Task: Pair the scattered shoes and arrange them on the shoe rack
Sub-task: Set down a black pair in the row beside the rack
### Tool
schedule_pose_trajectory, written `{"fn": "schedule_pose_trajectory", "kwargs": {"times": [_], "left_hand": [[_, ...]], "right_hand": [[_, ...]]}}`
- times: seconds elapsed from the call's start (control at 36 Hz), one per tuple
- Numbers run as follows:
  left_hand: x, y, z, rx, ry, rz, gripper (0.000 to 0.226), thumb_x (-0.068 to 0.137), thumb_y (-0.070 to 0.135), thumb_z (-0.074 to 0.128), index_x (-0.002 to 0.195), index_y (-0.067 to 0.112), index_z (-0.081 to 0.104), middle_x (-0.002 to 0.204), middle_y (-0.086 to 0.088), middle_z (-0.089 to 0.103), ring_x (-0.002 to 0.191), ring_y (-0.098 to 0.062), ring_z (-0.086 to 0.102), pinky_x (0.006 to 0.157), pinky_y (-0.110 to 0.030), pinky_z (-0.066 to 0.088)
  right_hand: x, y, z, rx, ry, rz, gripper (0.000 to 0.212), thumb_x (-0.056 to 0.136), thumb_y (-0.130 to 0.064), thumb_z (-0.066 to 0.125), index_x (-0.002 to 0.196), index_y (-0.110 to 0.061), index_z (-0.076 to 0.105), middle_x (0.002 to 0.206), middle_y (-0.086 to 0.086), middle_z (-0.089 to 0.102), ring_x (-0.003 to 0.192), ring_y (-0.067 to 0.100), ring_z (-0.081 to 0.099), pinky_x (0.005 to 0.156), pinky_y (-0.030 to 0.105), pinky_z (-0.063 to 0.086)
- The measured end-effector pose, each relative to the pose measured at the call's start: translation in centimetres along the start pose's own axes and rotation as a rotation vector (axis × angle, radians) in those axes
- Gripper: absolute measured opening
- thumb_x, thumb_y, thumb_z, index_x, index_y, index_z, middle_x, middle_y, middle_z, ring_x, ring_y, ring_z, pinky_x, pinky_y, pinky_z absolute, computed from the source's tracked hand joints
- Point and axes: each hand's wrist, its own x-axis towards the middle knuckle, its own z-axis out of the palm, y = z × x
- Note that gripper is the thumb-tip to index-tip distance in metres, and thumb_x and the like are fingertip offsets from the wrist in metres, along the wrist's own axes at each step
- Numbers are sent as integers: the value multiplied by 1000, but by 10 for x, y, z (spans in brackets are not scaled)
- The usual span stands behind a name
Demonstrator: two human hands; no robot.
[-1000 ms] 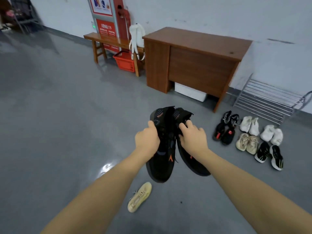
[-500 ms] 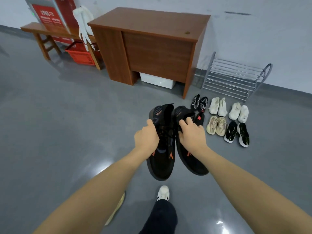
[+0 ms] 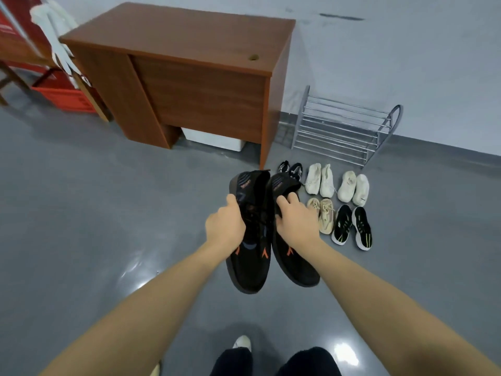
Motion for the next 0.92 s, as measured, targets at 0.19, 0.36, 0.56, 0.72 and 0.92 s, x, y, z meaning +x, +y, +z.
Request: {"fn": "schedule_pose_trajectory", "kwargs": {"times": [0.19,0.36,0.56,0.72,0.92], "left_hand": [[54,69,24,18,-11,16,13,96,5,37,108,7,38,83,-12,62,66,-31,56,55,-34,37],[94,146,46,24,5,3,13,96,5,37,109,7,38,76,-11,62,63,-30,58,48,-32,35],[139,263,69,-2,25,-19,12,97,6,36,109,7,37,86,-14,65,73,-34,62,57,-34,37],[173,353,91,105,53,58,19,98,10,36,116,6,37,100,-14,67,90,-33,65,69,-34,39],[221,429,110,300,76,207,35,91,4,40,125,4,35,100,-6,66,93,-24,63,87,-32,38]], "right_hand": [[48,74,-1,23,-19,-11,18,88,-19,53,105,-11,51,102,8,50,75,34,55,61,34,28],[86,158,-12,9,-44,-78,21,90,-20,50,109,-13,50,105,7,49,83,32,56,65,35,31],[129,275,-32,-13,-43,-124,22,90,-17,48,111,-13,51,106,7,50,83,31,56,69,37,37],[160,361,-40,-30,-26,-70,25,89,-15,50,113,-11,53,107,11,53,88,33,57,67,35,29],[202,435,-49,-1,-23,14,25,88,-16,52,112,-9,54,106,11,53,84,33,58,59,33,34]]}}
